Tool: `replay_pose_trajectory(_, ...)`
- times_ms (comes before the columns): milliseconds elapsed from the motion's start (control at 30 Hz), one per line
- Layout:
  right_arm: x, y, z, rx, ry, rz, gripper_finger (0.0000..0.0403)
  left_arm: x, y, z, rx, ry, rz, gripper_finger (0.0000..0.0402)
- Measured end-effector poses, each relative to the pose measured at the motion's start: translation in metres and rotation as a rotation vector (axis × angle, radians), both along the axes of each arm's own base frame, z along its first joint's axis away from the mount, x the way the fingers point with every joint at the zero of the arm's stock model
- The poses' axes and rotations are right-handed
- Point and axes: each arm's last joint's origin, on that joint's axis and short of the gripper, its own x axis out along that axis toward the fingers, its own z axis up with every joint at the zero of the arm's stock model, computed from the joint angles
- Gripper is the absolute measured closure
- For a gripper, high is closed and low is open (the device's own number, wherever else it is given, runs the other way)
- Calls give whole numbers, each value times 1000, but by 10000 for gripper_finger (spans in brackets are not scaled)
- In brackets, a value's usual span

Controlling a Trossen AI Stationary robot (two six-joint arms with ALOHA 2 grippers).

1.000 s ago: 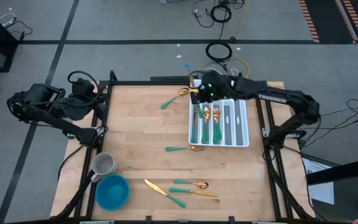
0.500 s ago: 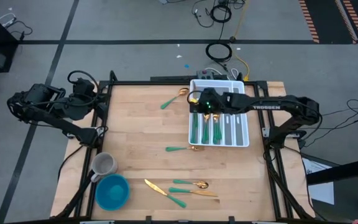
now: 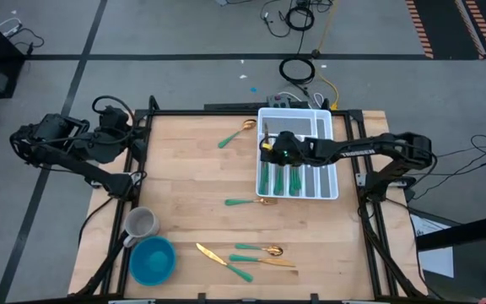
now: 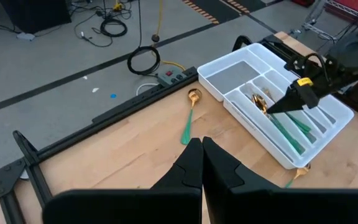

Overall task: Sort silverware
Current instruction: Put the top green table knife into the white cutlery tray

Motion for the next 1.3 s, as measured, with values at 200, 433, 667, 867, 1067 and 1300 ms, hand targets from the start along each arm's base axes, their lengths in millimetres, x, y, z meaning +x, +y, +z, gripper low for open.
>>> replay_pose_trajectory(200, 6, 4, -15, 12, 27, 9, 403, 0, 0, 0, -10, -9, 10, 401)
replay_pose_trajectory(433, 20, 12, -42, 76, 43, 18, 403, 0, 0, 0, -11, -9, 11, 401)
replay_pose_trajectory(667, 18, 15, -49, 104, 85, -13, 403, 0, 0, 0, -12, -9, 10, 401)
replay_pose_trajectory(867, 13, 15, -49, 92, 150, -13, 403, 0, 0, 0, -12, -9, 10, 401)
replay_pose_trajectory(1067, 13, 15, -49, 43, 176, 55, 369, 0, 0, 0, -12, -8, 9, 401)
replay_pose_trajectory(1300, 14, 15, -48, 15, 177, 96, 275, 0, 0, 0, -13, -9, 10, 401)
